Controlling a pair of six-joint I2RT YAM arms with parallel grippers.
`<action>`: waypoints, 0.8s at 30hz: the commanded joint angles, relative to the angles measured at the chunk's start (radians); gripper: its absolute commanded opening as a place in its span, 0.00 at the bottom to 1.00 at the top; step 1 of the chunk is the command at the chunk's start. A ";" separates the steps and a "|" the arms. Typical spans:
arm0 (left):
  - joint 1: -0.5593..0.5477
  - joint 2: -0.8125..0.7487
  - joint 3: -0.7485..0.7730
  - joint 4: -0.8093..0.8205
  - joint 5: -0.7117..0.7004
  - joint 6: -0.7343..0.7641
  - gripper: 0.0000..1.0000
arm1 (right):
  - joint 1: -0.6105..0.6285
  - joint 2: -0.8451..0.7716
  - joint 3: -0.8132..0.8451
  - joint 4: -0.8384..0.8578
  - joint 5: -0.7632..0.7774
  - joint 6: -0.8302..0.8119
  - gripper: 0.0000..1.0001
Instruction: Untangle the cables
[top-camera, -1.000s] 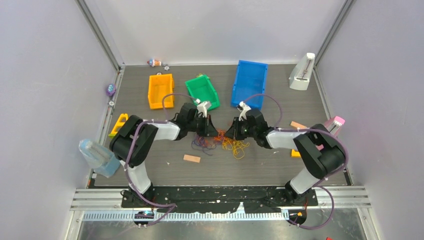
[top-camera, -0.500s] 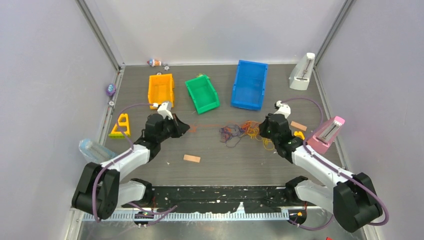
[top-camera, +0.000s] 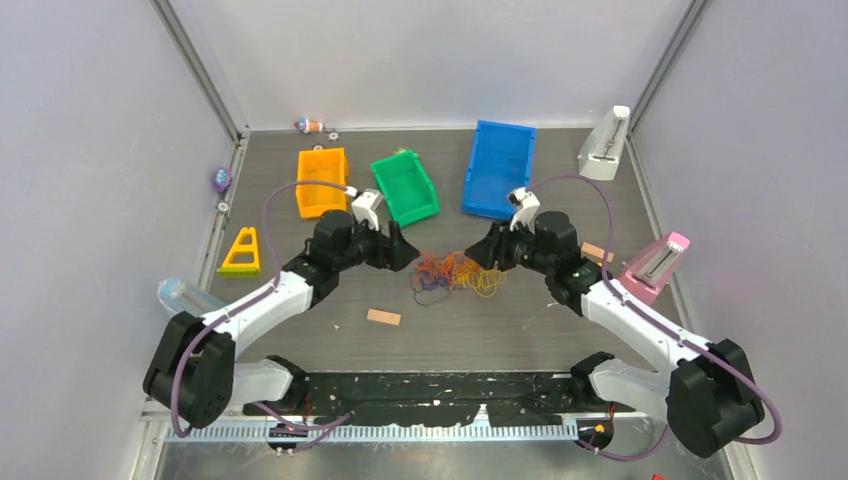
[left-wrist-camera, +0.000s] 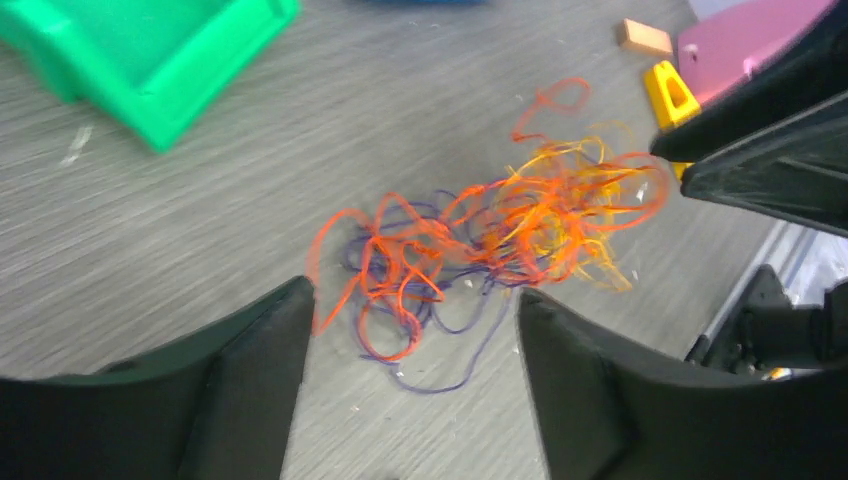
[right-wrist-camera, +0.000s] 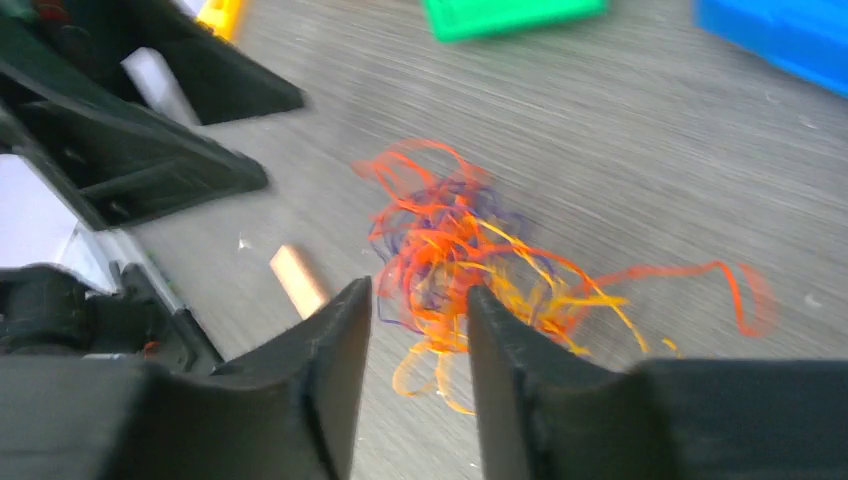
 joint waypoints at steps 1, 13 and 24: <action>-0.093 0.039 0.085 -0.064 0.022 0.120 0.83 | 0.024 -0.013 0.111 0.049 -0.166 -0.039 0.73; -0.162 0.261 0.264 -0.271 0.003 0.232 0.82 | 0.014 0.054 0.038 -0.097 0.116 -0.086 0.57; -0.242 0.432 0.377 -0.263 0.032 0.222 0.79 | 0.003 0.241 -0.044 0.121 0.005 -0.044 0.65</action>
